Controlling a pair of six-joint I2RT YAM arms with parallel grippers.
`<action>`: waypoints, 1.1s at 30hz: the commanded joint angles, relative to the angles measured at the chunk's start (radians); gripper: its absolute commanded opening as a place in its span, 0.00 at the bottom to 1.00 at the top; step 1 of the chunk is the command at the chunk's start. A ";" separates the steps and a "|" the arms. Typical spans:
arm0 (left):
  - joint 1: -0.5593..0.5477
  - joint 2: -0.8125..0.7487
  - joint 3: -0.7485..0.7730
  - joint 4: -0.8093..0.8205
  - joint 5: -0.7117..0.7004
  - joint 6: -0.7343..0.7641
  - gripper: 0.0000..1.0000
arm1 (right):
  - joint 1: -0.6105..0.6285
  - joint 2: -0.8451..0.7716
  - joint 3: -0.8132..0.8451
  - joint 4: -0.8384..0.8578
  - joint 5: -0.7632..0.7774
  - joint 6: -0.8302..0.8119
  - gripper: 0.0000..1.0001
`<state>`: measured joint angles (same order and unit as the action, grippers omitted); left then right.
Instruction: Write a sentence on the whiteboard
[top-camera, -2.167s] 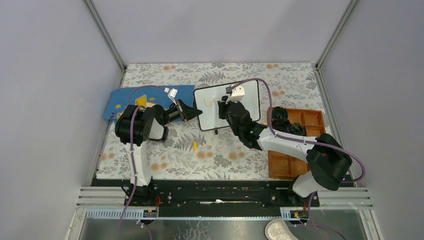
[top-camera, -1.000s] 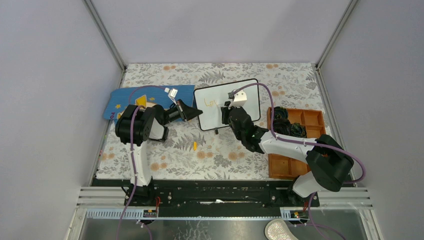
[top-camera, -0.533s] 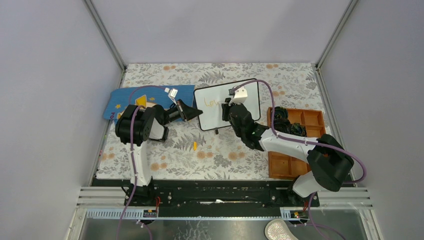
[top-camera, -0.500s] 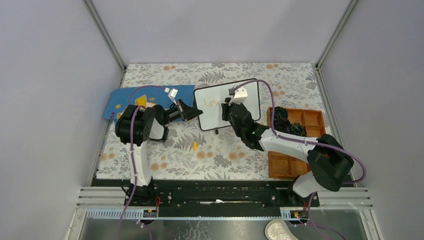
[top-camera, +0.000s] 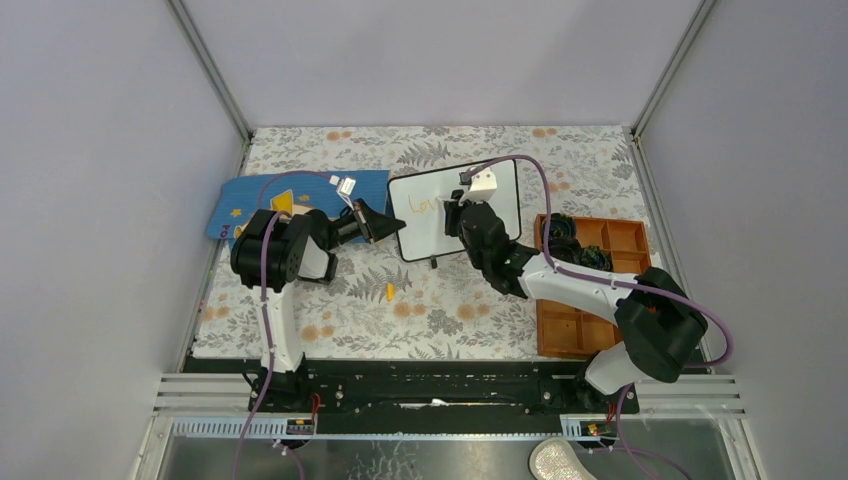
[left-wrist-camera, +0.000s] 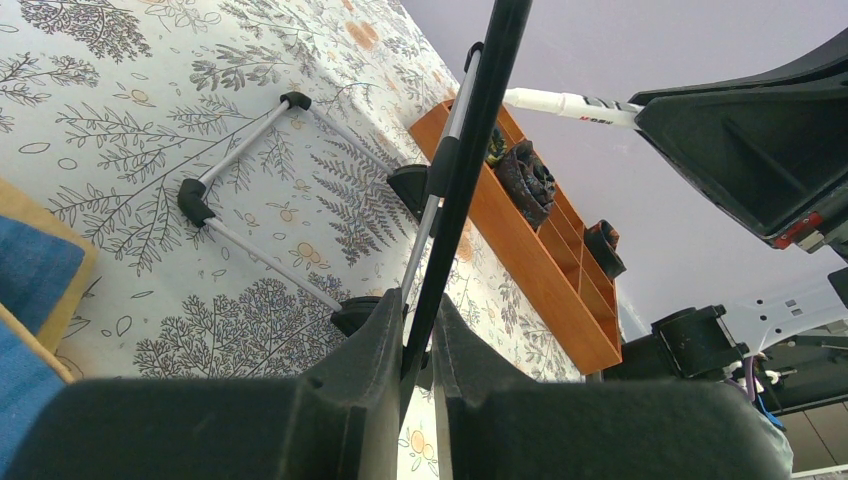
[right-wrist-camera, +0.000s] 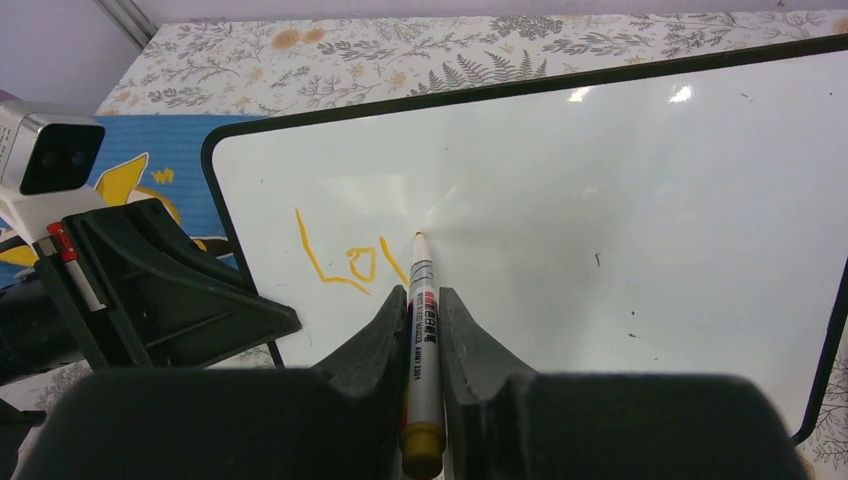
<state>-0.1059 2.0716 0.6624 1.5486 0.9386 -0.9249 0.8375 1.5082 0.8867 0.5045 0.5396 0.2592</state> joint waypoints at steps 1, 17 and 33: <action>-0.006 0.008 -0.019 0.054 0.022 0.011 0.11 | -0.017 -0.048 -0.011 0.025 0.028 0.002 0.00; -0.006 0.006 -0.020 0.053 0.022 0.011 0.11 | -0.018 -0.103 -0.077 0.057 -0.016 0.041 0.00; -0.006 0.011 -0.020 0.053 0.023 0.012 0.11 | -0.017 -0.053 -0.033 0.065 -0.020 0.034 0.00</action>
<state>-0.1062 2.0716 0.6609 1.5494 0.9432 -0.9241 0.8280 1.4429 0.8036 0.5144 0.5289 0.2886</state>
